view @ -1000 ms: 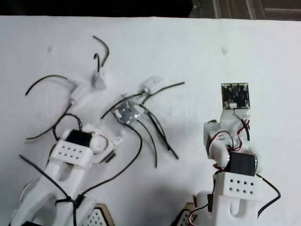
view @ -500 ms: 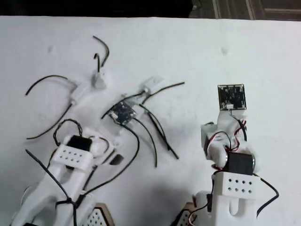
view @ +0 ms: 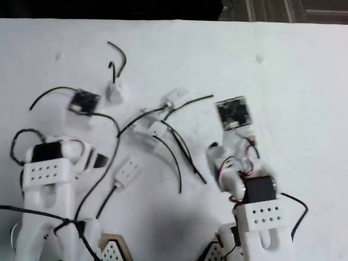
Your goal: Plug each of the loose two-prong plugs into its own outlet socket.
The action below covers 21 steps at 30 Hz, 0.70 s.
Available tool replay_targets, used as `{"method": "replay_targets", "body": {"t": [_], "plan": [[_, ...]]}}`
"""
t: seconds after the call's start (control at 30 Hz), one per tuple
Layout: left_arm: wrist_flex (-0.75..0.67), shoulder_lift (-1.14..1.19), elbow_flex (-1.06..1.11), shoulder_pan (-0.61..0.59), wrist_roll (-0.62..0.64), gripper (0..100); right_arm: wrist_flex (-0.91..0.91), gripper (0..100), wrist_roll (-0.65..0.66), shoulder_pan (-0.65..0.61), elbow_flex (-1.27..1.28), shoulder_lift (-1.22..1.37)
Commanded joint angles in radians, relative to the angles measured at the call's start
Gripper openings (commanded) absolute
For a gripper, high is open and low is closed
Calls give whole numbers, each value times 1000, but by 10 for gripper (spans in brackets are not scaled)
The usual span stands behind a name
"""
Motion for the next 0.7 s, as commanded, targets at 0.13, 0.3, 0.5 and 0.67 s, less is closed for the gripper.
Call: {"method": "replay_targets", "body": {"t": [0.13, 0.3, 0.5, 0.67], "plan": [[-183, -28, 173, -165, 109, 294, -88, 197, -54, -286, -48, 168], [-206, -93, 218, -186, 109, 294, -199, 181, -57, -341, -146, 438], [-261, -275, 350, -183, 104, 294, -271, 187, -49, -354, -276, 746], [-261, -438, 440, -157, 104, 294, -275, 184, -52, -398, -348, 914]]}}
